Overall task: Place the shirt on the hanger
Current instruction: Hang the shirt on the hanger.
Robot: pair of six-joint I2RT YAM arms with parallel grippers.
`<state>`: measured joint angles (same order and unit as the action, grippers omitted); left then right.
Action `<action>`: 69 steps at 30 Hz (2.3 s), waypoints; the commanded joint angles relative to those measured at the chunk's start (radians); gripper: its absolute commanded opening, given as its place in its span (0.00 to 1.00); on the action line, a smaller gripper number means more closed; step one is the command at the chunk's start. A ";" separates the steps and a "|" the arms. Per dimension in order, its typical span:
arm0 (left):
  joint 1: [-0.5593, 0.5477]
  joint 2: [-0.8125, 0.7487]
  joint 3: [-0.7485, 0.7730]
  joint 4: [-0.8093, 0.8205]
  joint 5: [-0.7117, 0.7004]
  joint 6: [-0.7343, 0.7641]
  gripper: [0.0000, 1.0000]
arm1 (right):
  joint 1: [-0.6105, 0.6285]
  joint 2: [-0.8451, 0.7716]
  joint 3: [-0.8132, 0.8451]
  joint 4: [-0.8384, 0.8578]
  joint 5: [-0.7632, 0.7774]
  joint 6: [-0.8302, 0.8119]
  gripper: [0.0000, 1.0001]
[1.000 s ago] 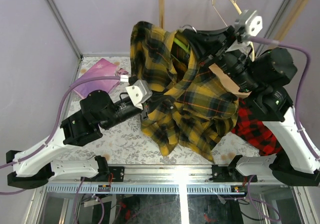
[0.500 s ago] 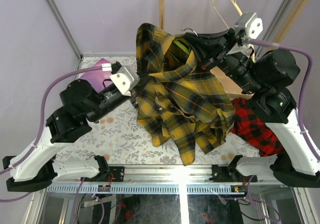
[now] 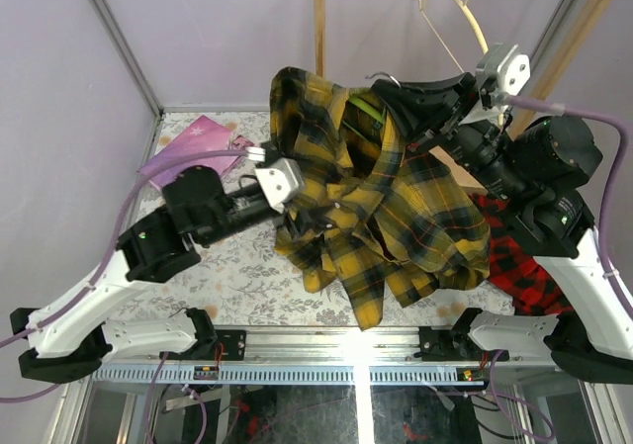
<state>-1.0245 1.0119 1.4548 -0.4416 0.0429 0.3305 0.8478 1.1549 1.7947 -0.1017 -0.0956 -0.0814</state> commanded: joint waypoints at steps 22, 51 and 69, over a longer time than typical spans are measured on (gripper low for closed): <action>0.006 -0.352 -0.357 0.046 -0.187 0.070 0.92 | -0.007 -0.447 -0.396 -0.065 -0.229 0.218 0.00; 0.007 -0.351 -0.395 0.017 -0.312 0.085 0.00 | -0.008 -0.556 -0.458 -0.137 -0.242 0.241 0.00; 0.006 -0.242 -0.211 -0.058 0.328 0.133 0.77 | -0.008 -0.444 -0.495 -0.111 -0.419 0.254 0.00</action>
<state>-1.0203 0.7055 1.2041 -0.5068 0.1596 0.4446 0.8448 0.6765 1.3163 -0.3237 -0.4450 0.1482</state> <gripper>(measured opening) 0.786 0.023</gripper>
